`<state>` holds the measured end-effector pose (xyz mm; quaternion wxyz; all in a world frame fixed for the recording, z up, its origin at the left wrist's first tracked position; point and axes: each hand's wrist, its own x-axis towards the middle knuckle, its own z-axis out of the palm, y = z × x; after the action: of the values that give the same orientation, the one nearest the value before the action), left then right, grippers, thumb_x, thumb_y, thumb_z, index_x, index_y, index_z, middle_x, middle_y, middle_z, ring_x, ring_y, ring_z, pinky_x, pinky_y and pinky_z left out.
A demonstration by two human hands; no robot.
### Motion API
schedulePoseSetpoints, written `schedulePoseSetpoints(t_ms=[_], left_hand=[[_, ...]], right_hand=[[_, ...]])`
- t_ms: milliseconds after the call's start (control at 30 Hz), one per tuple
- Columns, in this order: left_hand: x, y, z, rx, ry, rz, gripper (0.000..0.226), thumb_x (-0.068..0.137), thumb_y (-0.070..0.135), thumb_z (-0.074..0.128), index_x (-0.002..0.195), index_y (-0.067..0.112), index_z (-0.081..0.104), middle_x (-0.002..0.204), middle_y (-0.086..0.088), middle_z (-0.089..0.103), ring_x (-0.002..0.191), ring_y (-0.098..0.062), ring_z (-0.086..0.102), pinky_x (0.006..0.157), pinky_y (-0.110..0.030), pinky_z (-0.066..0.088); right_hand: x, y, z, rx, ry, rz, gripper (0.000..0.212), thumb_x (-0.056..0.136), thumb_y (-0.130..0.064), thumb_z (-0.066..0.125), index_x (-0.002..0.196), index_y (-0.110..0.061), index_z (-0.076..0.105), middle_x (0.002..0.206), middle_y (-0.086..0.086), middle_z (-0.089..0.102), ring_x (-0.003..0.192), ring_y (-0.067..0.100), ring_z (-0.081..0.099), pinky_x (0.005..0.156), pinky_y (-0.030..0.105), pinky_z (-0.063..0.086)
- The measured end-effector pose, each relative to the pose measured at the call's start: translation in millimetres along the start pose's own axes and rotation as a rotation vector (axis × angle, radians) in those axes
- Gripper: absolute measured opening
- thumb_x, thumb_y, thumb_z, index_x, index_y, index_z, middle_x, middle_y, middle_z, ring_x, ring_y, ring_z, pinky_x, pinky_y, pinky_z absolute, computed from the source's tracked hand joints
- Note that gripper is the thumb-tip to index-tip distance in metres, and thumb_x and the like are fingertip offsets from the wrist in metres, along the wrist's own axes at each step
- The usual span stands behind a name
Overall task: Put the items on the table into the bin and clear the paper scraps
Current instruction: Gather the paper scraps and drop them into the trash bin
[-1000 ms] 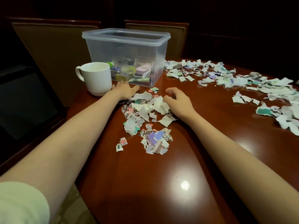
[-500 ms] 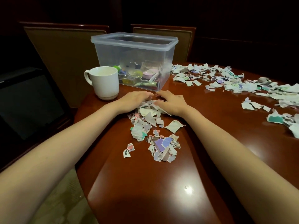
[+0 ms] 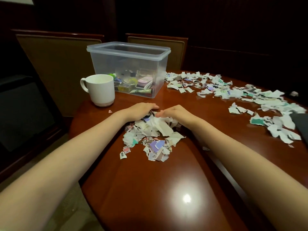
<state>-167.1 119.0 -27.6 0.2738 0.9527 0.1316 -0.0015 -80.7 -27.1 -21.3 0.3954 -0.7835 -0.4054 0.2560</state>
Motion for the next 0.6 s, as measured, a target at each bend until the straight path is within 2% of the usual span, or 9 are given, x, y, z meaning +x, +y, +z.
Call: schedulePoseSetpoints(t_ms=[100, 133, 200, 267, 367, 467, 533, 567, 600], left_hand=[[-6.6, 15.0, 6.4, 0.025, -0.031, 0.029, 0.042, 0.103, 0.013, 0.023, 0.142, 0.017, 0.039, 0.151, -0.003, 0.034, 0.139, -0.020, 0.032, 0.110, -0.027, 0.024], [-9.2, 17.5, 7.7, 0.038, -0.040, 0.055, 0.042, 0.103, 0.014, 0.023, 0.141, 0.017, 0.041, 0.149, -0.003, 0.037, 0.137, -0.019, 0.034, 0.108, -0.026, 0.026], [-16.6, 21.3, 11.0, -0.053, -0.062, 0.085, 0.042, 0.104, 0.022, 0.021, 0.135, 0.019, 0.050, 0.145, 0.000, 0.044, 0.135, -0.016, 0.036, 0.106, -0.024, 0.024], [-24.5, 24.3, 13.7, -0.152, -0.080, 0.106, 0.047, 0.103, 0.030, 0.017, 0.129, 0.024, 0.056, 0.145, 0.003, 0.044, 0.136, -0.013, 0.034, 0.109, -0.027, 0.021], [-32.4, 32.2, 18.2, -0.124, -0.098, 0.162, 0.047, 0.103, 0.027, 0.016, 0.130, 0.023, 0.054, 0.144, 0.001, 0.045, 0.136, -0.015, 0.035, 0.113, -0.031, 0.022], [-38.2, 44.3, 21.0, -0.101, -0.078, 0.168, 0.045, 0.103, 0.018, 0.017, 0.137, 0.018, 0.046, 0.144, 0.001, 0.044, 0.133, -0.016, 0.040, 0.105, -0.023, 0.028], [-41.9, 52.8, 25.1, -0.099, -0.069, 0.149, 0.044, 0.104, 0.020, 0.016, 0.141, 0.019, 0.039, 0.144, 0.002, 0.042, 0.117, -0.019, 0.053, 0.087, -0.016, 0.038], [-43.3, 56.0, 27.4, -0.116, -0.069, 0.139, 0.044, 0.104, 0.022, 0.016, 0.142, 0.020, 0.037, 0.141, 0.002, 0.044, 0.094, -0.018, 0.061, 0.071, -0.013, 0.041], [-44.5, 59.6, 29.8, -0.147, -0.068, 0.132, 0.044, 0.104, 0.024, 0.016, 0.143, 0.021, 0.035, 0.134, 0.001, 0.046, 0.068, -0.011, 0.059, 0.057, -0.011, 0.039]], right_hand=[[-22.0, -0.3, -7.7, 0.103, 0.023, 0.021, 0.021, 0.085, -0.022, 0.061, 0.096, -0.012, 0.076, 0.102, 0.012, 0.070, 0.088, 0.043, 0.059, 0.073, 0.039, 0.046], [-31.0, -0.4, -10.3, 0.132, 0.033, 0.029, 0.021, 0.084, -0.026, 0.063, 0.095, -0.014, 0.076, 0.102, 0.013, 0.070, 0.085, 0.041, 0.057, 0.073, 0.040, 0.043], [-51.3, -2.8, -17.2, 0.155, 0.066, 0.037, 0.024, 0.088, -0.024, 0.059, 0.104, -0.013, 0.072, 0.112, 0.010, 0.067, 0.099, 0.026, 0.058, 0.085, 0.033, 0.045], [-71.9, -4.2, -26.6, 0.034, 0.099, 0.022, 0.028, 0.096, -0.017, 0.046, 0.117, -0.012, 0.064, 0.127, 0.002, 0.059, 0.113, 0.012, 0.051, 0.096, 0.025, 0.039], [-100.8, 0.9, -39.9, -0.161, 0.098, 0.052, 0.033, 0.100, -0.015, 0.035, 0.127, -0.016, 0.056, 0.137, -0.003, 0.049, 0.129, 0.011, 0.040, 0.098, 0.020, 0.027], [-121.7, 13.0, -41.9, -0.230, 0.112, 0.124, 0.038, 0.100, -0.020, 0.037, 0.138, -0.021, 0.043, 0.146, -0.003, 0.039, 0.129, 0.011, 0.038, 0.100, 0.023, 0.027], [-132.9, 18.5, -33.8, -0.201, 0.077, 0.159, 0.052, 0.097, -0.032, 0.043, 0.146, -0.023, 0.027, 0.151, -0.002, 0.030, 0.127, 0.012, 0.039, 0.105, 0.025, 0.027], [-135.7, 19.9, -27.5, -0.179, 0.053, 0.164, 0.064, 0.094, -0.039, 0.047, 0.148, -0.023, 0.018, 0.154, -0.001, 0.023, 0.133, 0.015, 0.035, 0.112, 0.030, 0.025], [-136.7, 20.7, -19.8, -0.188, 0.043, 0.154, 0.075, 0.090, -0.045, 0.051, 0.150, -0.023, 0.012, 0.157, -0.001, 0.016, 0.139, 0.017, 0.026, 0.116, 0.038, 0.020]])
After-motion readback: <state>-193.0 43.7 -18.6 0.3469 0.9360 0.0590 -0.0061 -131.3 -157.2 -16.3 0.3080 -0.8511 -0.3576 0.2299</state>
